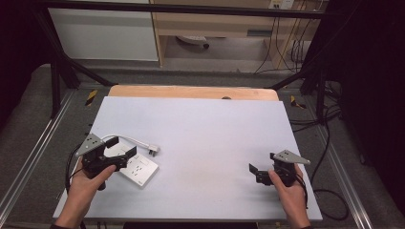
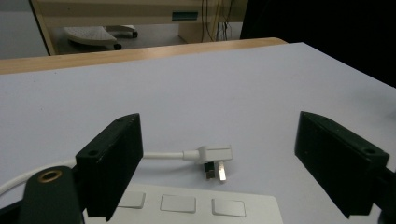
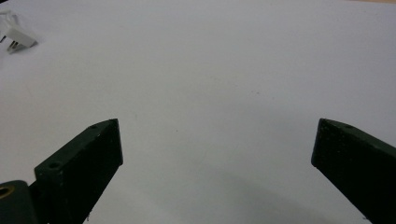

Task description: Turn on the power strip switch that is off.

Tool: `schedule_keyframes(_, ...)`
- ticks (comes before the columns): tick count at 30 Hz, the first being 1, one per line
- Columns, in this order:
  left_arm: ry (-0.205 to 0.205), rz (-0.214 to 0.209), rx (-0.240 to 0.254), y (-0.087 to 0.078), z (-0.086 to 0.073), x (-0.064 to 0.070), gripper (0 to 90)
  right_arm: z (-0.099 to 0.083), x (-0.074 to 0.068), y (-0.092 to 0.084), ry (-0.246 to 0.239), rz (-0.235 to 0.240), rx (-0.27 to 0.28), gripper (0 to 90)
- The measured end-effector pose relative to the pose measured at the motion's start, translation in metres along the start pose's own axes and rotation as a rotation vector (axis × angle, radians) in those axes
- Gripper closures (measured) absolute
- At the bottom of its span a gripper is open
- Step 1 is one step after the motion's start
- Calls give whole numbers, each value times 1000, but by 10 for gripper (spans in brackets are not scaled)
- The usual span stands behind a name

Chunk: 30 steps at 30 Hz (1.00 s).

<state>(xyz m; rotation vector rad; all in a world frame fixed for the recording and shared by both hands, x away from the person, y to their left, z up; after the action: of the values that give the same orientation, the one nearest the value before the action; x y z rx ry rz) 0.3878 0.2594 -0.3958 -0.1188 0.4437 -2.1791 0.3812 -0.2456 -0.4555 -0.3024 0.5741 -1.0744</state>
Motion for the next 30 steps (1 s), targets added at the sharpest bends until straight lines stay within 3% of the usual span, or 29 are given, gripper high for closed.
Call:
schedule_keyframes(12,-9,-14,-5,6,0,-3,288,0,1,-1,1,-5,-1,25)
schedule_keyframes(30,-1,-42,-66,24,-6,0,386,0,1,-1,3,-9,1,26)
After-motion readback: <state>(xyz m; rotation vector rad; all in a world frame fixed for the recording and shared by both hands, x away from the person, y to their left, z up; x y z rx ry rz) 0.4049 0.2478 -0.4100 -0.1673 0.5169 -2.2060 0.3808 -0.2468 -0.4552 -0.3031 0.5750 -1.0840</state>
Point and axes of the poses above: each handheld gripper's, and its own axes: y roughly forward along the jaws, z roughly out of its top, x roughly to its right, the point moved 4 cm from there along y, roughly forward along the jaws, and after that the axes turned 13 degrees about y, right-handed, at the moved point
